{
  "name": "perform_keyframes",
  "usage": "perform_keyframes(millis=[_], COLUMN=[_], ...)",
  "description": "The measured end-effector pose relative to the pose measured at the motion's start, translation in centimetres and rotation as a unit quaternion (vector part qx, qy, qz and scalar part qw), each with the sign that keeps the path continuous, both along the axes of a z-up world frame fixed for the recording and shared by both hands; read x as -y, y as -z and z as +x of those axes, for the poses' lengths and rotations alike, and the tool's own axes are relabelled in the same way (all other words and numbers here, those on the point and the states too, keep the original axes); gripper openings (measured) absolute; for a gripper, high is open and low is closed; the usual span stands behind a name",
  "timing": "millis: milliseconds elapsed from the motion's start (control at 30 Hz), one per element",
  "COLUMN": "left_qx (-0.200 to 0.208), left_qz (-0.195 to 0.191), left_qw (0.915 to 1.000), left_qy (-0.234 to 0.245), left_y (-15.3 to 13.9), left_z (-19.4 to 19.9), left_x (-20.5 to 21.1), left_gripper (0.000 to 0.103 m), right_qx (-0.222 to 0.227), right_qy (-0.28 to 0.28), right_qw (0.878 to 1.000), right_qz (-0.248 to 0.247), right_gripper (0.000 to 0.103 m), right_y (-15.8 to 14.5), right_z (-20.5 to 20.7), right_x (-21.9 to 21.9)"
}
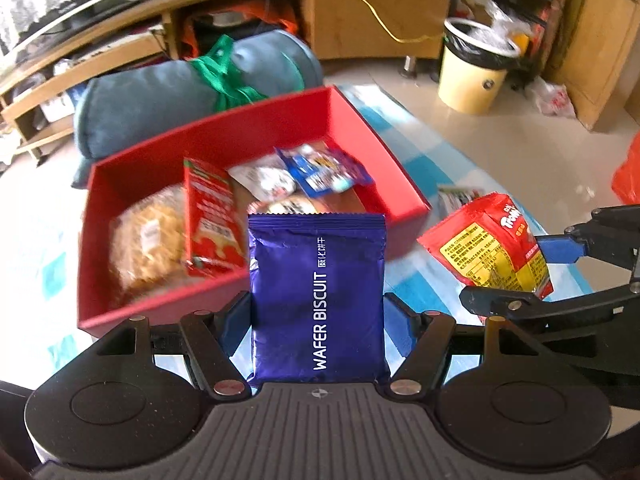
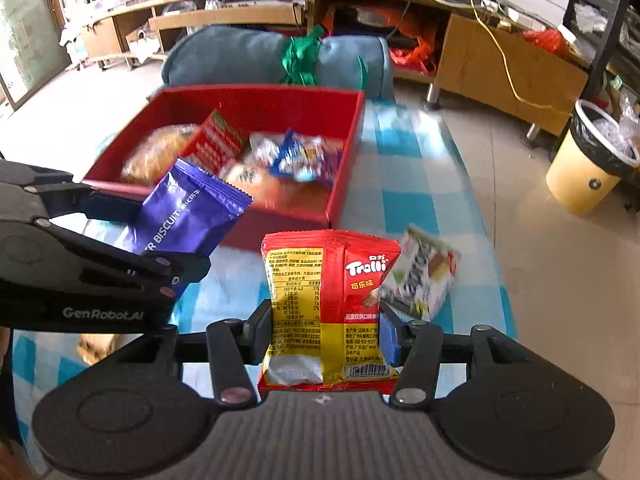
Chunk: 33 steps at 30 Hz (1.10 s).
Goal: Organize snacks
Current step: 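Lift both packs and carry them over the red box, then lower the purple pack into the box with the left tool while the right tool releases the Trolli bag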
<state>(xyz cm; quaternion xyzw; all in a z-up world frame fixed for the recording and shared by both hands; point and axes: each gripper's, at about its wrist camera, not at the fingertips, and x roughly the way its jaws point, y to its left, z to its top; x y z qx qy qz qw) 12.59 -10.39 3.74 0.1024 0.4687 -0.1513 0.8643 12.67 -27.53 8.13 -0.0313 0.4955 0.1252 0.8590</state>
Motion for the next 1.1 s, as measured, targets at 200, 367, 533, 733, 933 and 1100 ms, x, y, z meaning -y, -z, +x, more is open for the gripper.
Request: perform_keyframes(millis=[200, 367, 533, 733, 933, 1100], left_qx=[0.017, 0.031, 0.044, 0.054, 0.049, 0.041], left_qz=[-0.008, -0.010, -0.005, -0.002, 0.005, 0.009], left_qw=[0.9996, 0.9987, 0.9977, 0.9961, 0.9947, 0.9939], left_qy=[-0.023, -0.040, -0.052, -0.070, -0.090, -0.102], left_y=[-1.3, -2.1, -2.6, -2.7, -1.7, -0.9], left_z=[1.6, 2.9, 4.2, 6.0, 8.1, 9.2], left_x=[-0.9, -1.6, -2.0, -2.6, -3.2, -3.7], left_gripper=[0.075, 0.075, 0.075, 0.075, 0.075, 0.075], right_qx=[0.026, 0.040, 0.047, 0.052, 0.045, 0.037], right_qy=[-0.001, -0.001, 0.002, 0.002, -0.001, -0.001], right_qw=[1.000, 0.999, 0.999, 0.999, 0.999, 0.999], right_qz=[0.001, 0.006, 0.010, 0.010, 0.003, -0.001], right_gripper=[0.046, 0.046, 0.046, 0.046, 0.046, 0.046], right_y=[-1.4, -2.1, -2.4, -2.3, -1.0, 0.0], right_z=[2.0, 3.8, 5.3, 7.6, 9.9, 11.1], right_x=[-0.9, -1.6, -2.0, -2.9, -3.9, -4.6])
